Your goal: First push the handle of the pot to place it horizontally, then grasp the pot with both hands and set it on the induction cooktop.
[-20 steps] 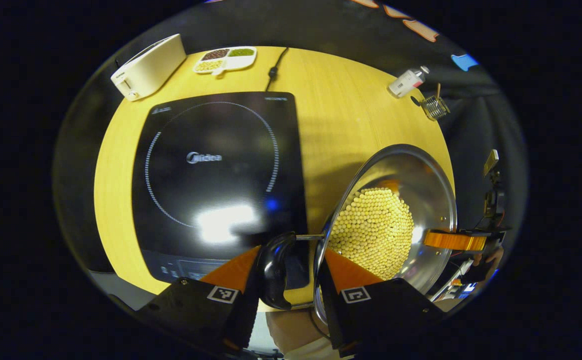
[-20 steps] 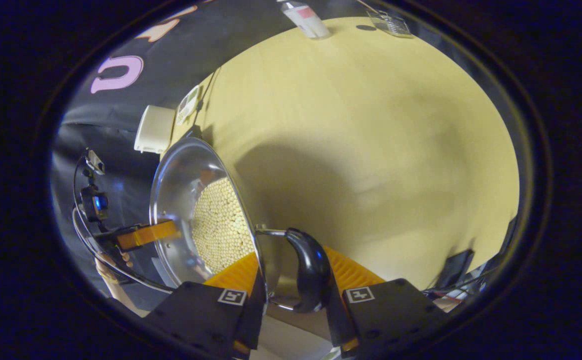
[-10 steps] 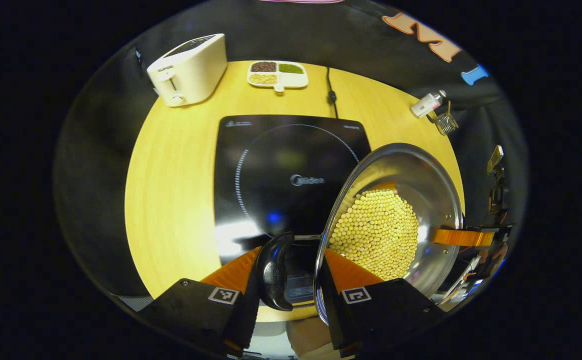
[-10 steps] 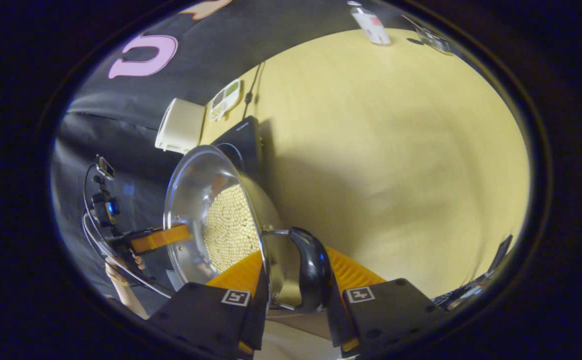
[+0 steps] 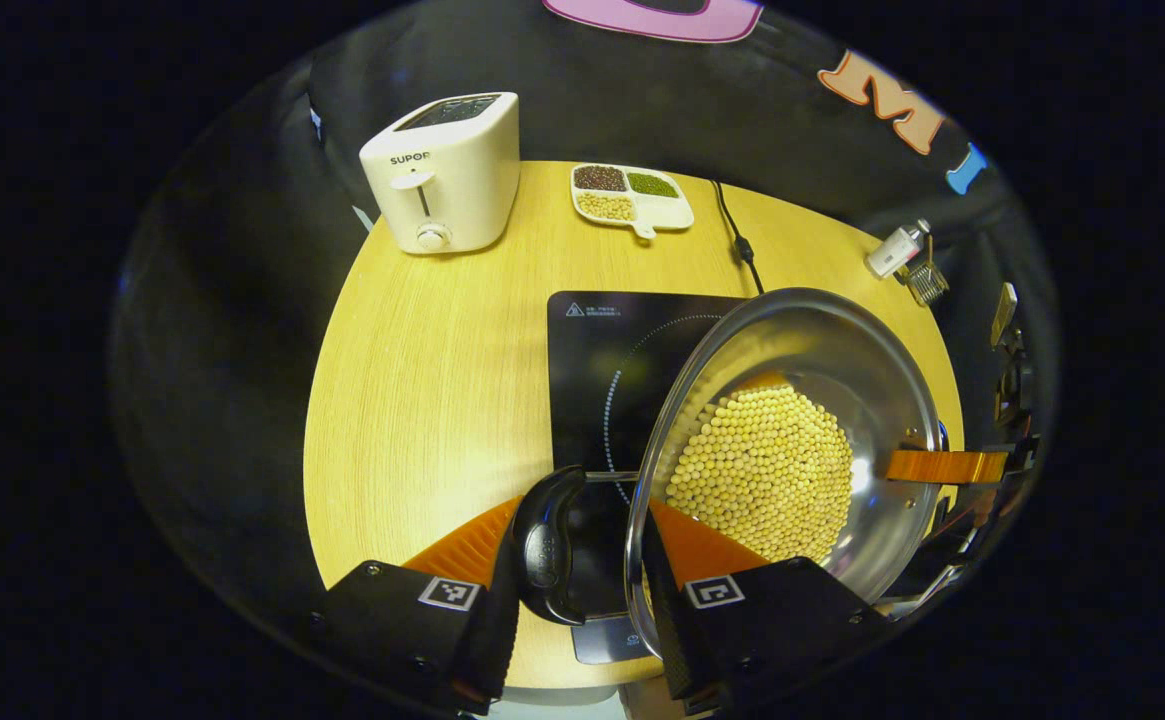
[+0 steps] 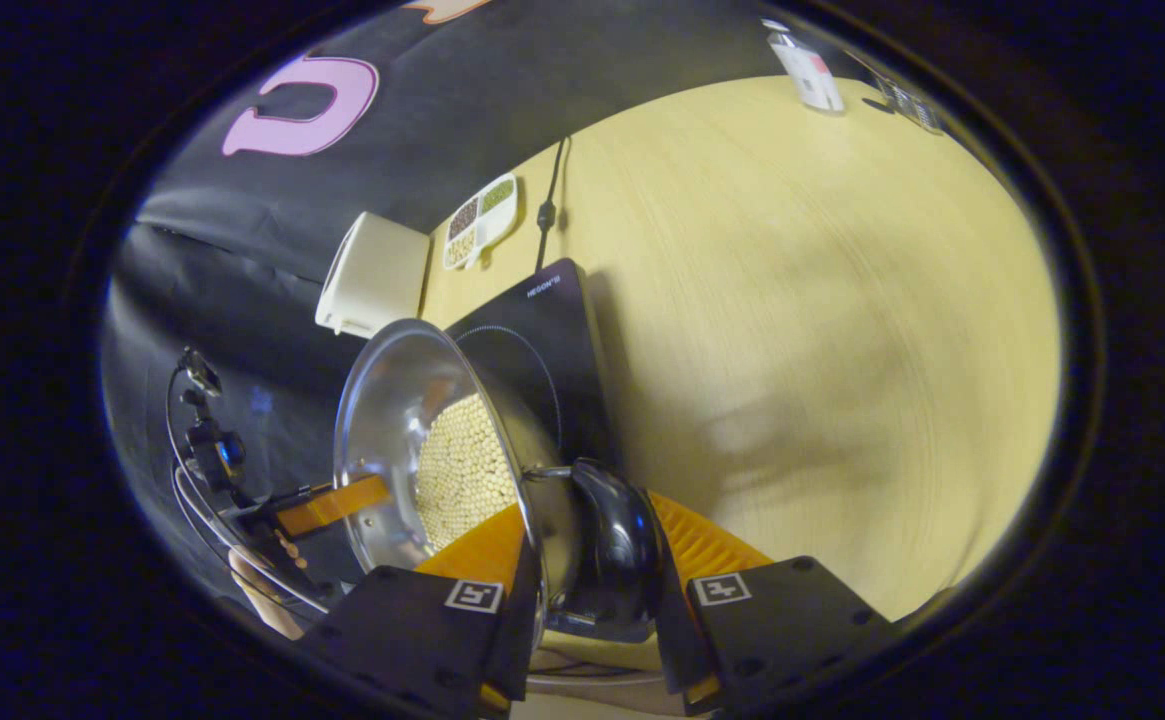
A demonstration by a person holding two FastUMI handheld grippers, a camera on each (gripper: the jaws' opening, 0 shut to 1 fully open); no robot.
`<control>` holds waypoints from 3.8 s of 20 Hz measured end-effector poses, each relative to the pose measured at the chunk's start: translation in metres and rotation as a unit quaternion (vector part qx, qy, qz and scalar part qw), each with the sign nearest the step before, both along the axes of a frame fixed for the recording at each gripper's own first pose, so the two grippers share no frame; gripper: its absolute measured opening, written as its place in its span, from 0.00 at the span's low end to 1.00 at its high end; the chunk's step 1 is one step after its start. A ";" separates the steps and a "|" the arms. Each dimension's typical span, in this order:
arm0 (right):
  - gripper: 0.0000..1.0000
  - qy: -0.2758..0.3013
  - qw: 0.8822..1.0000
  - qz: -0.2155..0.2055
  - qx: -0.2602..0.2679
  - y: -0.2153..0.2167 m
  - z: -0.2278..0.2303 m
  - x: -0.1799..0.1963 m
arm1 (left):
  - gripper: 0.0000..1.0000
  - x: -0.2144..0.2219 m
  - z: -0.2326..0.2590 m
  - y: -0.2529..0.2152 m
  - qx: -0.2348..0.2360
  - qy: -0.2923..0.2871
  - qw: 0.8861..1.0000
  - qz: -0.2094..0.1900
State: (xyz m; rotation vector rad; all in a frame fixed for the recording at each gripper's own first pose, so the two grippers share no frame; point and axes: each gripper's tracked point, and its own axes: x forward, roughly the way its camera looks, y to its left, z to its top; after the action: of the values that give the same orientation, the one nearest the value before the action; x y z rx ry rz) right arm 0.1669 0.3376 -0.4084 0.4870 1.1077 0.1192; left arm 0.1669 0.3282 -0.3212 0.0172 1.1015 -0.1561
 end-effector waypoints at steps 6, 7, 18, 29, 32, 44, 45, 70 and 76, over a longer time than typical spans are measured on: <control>0.57 -0.026 0.999 -0.026 -0.009 0.005 -0.008 0.025 | 0.63 0.015 -0.006 0.010 0.001 -0.029 0.999 0.023; 0.49 -0.030 0.999 -0.031 -0.005 0.008 -0.009 0.030 | 0.63 0.017 -0.008 0.012 0.003 -0.032 0.999 0.025; 0.55 -0.028 0.999 -0.029 -0.012 0.019 -0.028 0.029 | 0.68 0.037 -0.009 0.010 -0.008 -0.082 0.996 0.020; 1.00 -0.096 0.992 -0.046 -0.066 -0.030 0.020 0.012 | 0.99 0.010 0.018 0.034 -0.028 -0.152 0.984 0.093; 1.00 -0.121 0.988 -0.046 -0.085 -0.039 0.040 -0.003 | 1.00 -0.009 0.027 0.035 -0.019 -0.160 0.982 0.100; 0.94 -0.203 0.970 0.005 -0.134 -0.121 0.110 -0.064 | 0.98 -0.069 0.119 0.009 0.099 -0.276 0.943 0.155; 1.00 -0.217 0.966 0.012 -0.137 -0.128 0.122 -0.069 | 0.98 -0.076 0.131 -0.005 0.107 -0.289 0.938 0.157; 0.94 -0.513 0.807 -0.058 -0.286 -0.351 0.400 -0.203 | 0.96 -0.159 0.316 -0.374 0.028 -0.521 0.850 0.074; 0.94 -0.501 0.814 -0.069 -0.285 -0.364 0.386 -0.215 | 0.96 -0.165 0.313 -0.399 0.028 -0.523 0.850 0.045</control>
State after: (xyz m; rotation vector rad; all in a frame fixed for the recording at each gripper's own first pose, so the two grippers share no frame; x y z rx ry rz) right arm -0.0481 -0.0268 -0.0226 -0.0803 0.0247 -0.0896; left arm 0.0019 -0.0710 -0.0084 0.0914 0.0049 -0.0121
